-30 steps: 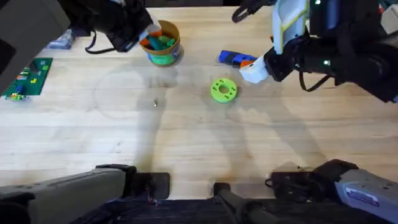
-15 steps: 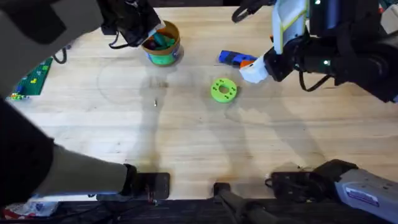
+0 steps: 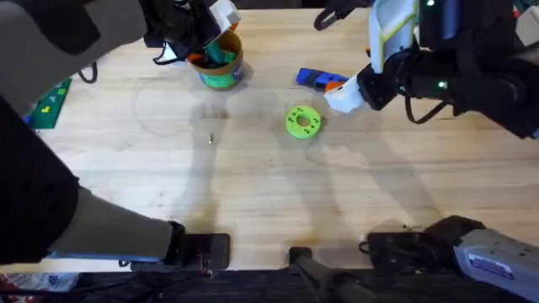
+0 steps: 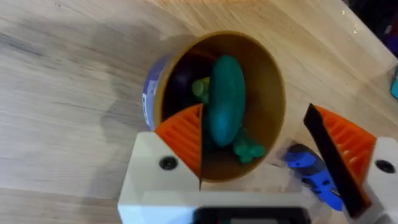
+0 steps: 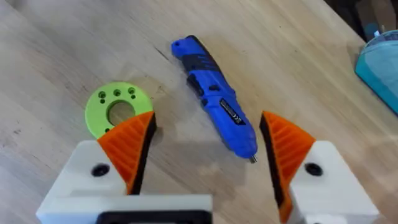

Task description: Pick up the gripper from the table and insert it into the empty holder that is missing its gripper. Then pick up a screw, insert it into the mounting hole, and use the screwdriver to tighten it. Finally, clean up the table by picking up the vegetable and placing it into the bucket.

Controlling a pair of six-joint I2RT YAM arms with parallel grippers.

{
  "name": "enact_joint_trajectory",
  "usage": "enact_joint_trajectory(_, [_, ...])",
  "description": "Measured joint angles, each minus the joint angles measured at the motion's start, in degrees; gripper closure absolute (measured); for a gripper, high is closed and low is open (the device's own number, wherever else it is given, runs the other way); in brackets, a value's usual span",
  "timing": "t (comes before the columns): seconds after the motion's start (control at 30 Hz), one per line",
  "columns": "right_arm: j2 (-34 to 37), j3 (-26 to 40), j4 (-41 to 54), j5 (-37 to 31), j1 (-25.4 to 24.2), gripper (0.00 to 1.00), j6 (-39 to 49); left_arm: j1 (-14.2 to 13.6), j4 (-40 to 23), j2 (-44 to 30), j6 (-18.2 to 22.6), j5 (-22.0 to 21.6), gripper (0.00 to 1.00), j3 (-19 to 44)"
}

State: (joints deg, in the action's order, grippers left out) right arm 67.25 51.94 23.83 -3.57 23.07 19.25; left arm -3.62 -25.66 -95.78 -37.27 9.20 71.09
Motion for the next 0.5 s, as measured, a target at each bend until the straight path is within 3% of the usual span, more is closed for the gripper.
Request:
enact_joint_trajectory(0.27, [-0.05, 1.34, 4.82, -1.46, 0.00, 0.018, -5.44, 0.67, -0.99, 3.32, 1.51, 0.54, 0.014, 0.00])
enact_joint_trajectory(0.5, [-2.75, 10.86, 15.98, -2.12, -0.04, 0.018, -8.83, 1.01, -9.02, 17.82, 8.14, 2.54, 0.014, 0.21])
